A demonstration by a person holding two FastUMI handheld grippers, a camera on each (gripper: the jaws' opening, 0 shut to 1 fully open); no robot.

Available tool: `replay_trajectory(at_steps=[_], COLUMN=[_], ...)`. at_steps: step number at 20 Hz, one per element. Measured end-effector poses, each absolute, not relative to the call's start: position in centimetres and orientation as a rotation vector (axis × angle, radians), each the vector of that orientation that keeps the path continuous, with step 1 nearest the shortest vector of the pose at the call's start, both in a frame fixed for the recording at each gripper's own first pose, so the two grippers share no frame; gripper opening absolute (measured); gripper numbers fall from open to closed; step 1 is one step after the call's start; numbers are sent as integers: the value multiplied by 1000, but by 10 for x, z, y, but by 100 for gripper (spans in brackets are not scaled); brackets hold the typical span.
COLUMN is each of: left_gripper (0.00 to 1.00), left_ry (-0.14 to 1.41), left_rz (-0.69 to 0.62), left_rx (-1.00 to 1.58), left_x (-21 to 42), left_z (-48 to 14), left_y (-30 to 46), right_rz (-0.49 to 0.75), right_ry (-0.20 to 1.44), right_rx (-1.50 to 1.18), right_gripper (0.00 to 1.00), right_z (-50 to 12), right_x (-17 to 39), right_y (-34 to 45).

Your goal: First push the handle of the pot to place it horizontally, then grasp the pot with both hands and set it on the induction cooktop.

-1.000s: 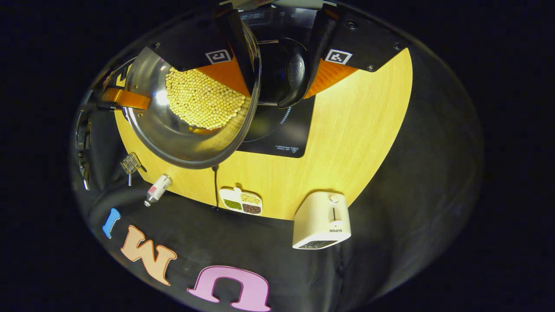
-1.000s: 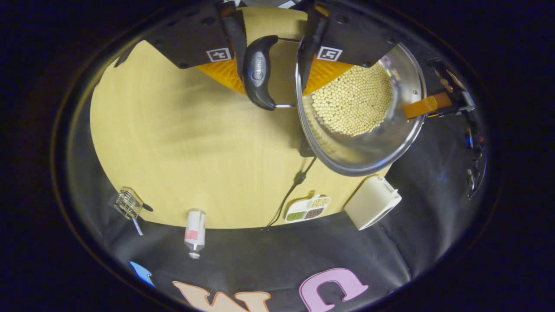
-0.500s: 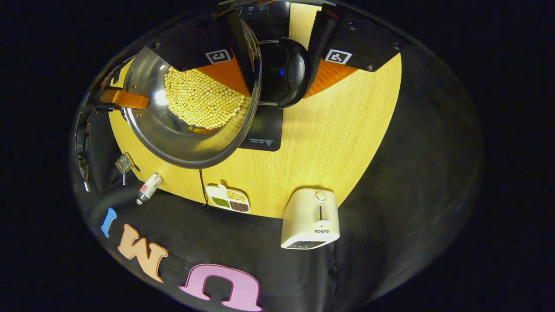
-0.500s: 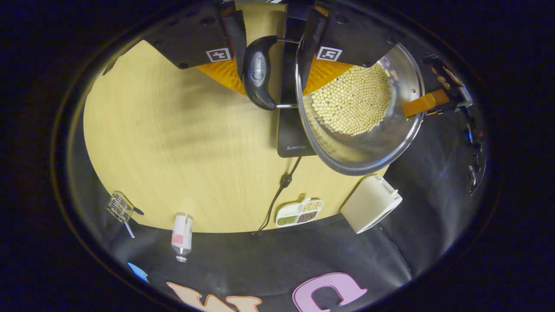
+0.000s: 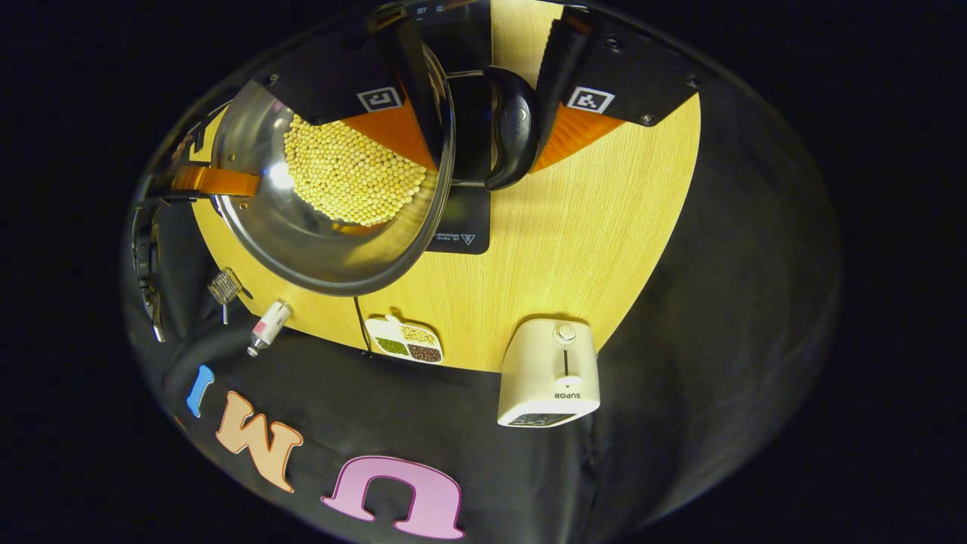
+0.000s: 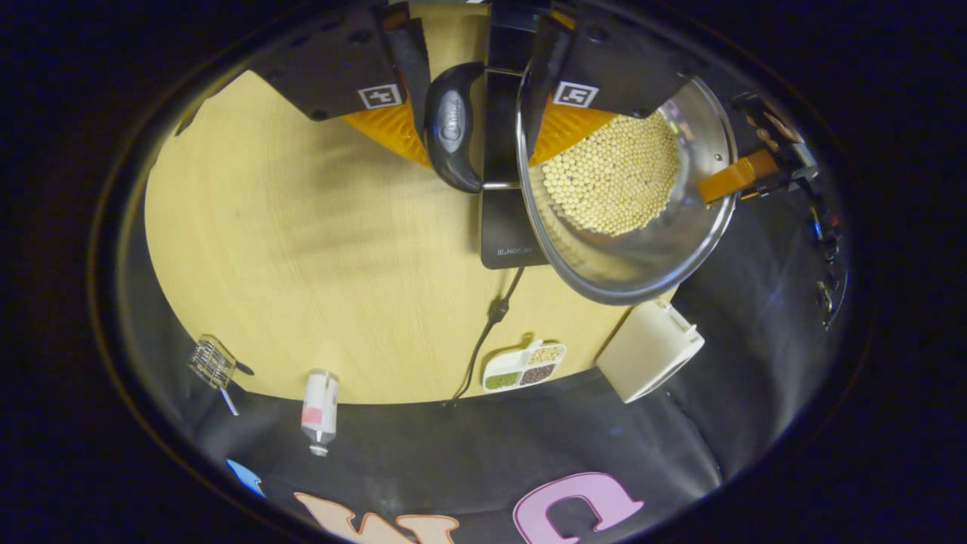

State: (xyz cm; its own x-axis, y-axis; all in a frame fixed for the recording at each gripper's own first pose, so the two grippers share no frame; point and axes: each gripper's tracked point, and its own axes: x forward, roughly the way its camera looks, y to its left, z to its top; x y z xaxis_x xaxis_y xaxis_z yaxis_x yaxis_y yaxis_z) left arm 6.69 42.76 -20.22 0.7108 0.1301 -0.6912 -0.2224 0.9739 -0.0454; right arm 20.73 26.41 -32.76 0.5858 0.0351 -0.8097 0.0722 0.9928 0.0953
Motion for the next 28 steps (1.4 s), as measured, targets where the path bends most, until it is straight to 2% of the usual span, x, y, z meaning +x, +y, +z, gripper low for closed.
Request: replay_trajectory(at_steps=[1, 3, 9, 12, 13, 14, 15, 19, 20, 21, 22, 23, 24, 25, 26, 27, 28], left_gripper=[65, 65, 68, 70, 73, 71, 71, 87, 94, 96, 96, 96, 96, 97, 96, 96, 96], left_ry=[758, 758, 756, 753, 752, 750, 744, 719, 713, 709, 709, 704, 701, 702, 699, 694, 688], left_rz=[197, 198, 201, 192, 189, 188, 194, 210, 207, 209, 213, 216, 215, 214, 213, 211, 209], left_rx=[-128, -125, -106, -93, -84, -72, -54, -19, -4, 15, 28, 39, 45, 48, 48, 48, 51], left_x=[65, 65, 64, 65, 65, 67, 68, 72, 73, 74, 74, 75, 75, 74, 75, 75, 75], left_z=[-203, -203, -203, -204, -204, -203, -202, -197, -195, -194, -193, -192, -191, -190, -190, -189, -187], left_y=[427, 427, 426, 425, 424, 424, 426, 429, 430, 431, 432, 434, 433, 433, 433, 431, 430], right_rz=[-21, -18, -2, 12, 14, 19, 25, 19, 19, 17, 17, 18, 19, 22, 25, 27, 26], right_ry=[948, 952, 957, 967, 973, 974, 968, 959, 953, 952, 955, 956, 954, 953, 952, 951, 949], right_rx=[124, 127, 132, 137, 136, 139, 141, 139, 138, 138, 141, 144, 144, 146, 149, 153, 153], right_gripper=[53, 58, 56, 60, 69, 65, 74, 93, 92, 94, 95, 100, 95, 100, 95, 95, 100], right_z=[-327, -328, -328, -330, -333, -333, -332, -331, -330, -330, -330, -330, -330, -329, -328, -327, -326], right_x=[207, 208, 210, 209, 210, 208, 209, 212, 214, 214, 214, 214, 214, 214, 214, 214, 214], right_y=[264, 264, 264, 266, 267, 269, 270, 266, 266, 265, 266, 266, 266, 267, 268, 268, 268])
